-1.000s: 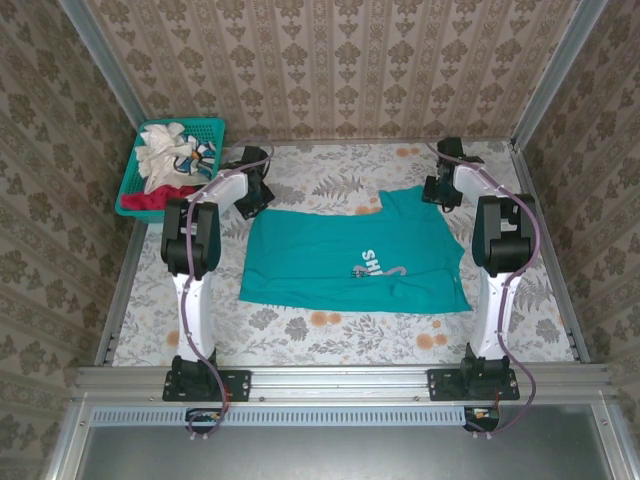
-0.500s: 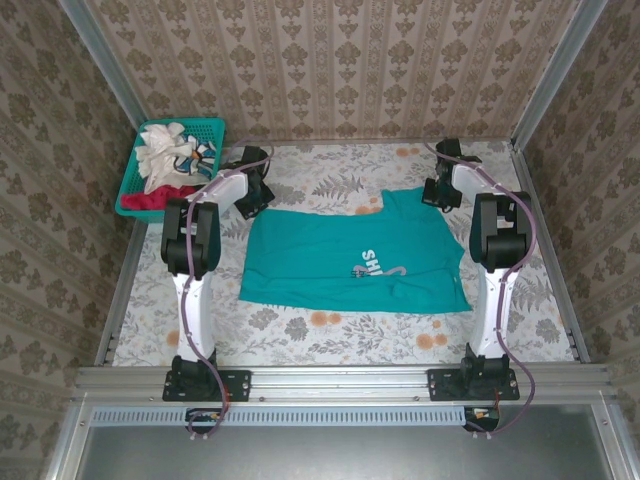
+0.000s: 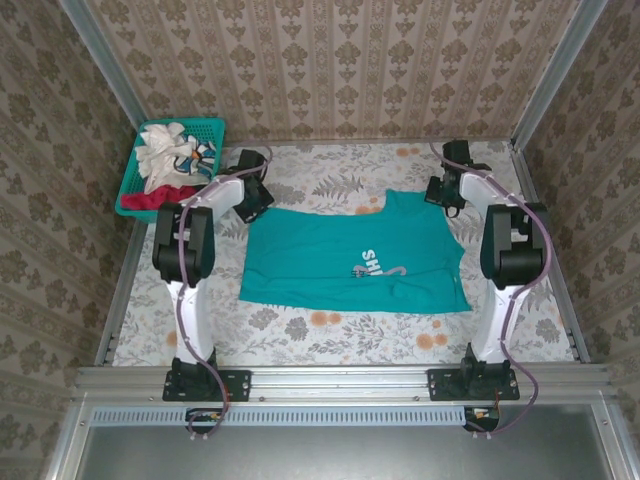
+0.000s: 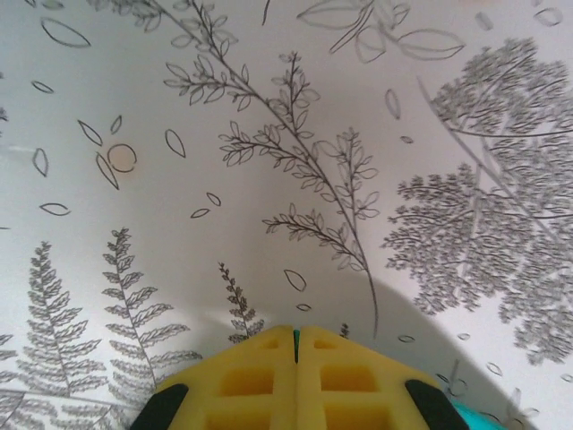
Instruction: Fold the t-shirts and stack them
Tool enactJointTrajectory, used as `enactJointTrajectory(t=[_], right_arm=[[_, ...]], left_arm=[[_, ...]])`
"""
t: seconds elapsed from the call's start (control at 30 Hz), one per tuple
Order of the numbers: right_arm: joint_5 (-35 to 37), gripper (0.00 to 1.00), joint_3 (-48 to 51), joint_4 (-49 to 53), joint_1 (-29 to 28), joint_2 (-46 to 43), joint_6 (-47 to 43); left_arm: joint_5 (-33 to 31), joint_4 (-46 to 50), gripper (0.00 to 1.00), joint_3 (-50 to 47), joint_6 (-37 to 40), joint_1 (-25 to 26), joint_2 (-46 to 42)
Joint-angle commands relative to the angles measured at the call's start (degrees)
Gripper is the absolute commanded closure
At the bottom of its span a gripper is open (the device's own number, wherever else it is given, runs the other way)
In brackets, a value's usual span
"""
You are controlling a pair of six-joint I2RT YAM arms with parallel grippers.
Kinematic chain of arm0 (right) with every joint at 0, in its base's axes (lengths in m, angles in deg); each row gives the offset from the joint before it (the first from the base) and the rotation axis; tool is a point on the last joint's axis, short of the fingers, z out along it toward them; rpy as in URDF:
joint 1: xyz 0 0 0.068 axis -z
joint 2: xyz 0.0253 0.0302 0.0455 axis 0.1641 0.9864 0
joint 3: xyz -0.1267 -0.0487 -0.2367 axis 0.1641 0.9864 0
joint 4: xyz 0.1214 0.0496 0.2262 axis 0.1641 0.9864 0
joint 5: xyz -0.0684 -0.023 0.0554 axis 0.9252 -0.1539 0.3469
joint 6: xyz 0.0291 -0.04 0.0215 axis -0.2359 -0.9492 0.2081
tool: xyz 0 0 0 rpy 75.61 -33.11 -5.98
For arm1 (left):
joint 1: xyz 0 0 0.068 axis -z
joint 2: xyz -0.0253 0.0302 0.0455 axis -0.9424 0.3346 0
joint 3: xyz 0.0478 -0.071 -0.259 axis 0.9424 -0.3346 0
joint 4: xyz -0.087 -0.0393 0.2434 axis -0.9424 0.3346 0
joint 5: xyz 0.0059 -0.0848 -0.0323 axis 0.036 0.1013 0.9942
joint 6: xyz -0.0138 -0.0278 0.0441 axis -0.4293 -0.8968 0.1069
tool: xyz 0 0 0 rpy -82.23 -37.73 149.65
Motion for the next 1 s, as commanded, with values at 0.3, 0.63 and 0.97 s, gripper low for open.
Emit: enactJointTrajectory(t=[0.3, 0.63, 0.97], right_arm=[[-1.8, 1.0, 13.6, -0.8, 0.1, -18.6, 0.9], [-3.1, 1.0, 21.8, 2.1, -0.6, -32.0, 1.6], [-1.8, 1.0, 29.2, 9.8, -1.0, -44.1, 1.5]], left_arm=[[2.3, -2.7, 1.0, -8.1, 1.9, 0.0, -12.0], [2.6, -2.9, 1.0, -15.5, 2.8, -0.3, -19.7], [2.4, -1.1, 1.0, -22.9, 2.8, -0.5, -27.9]])
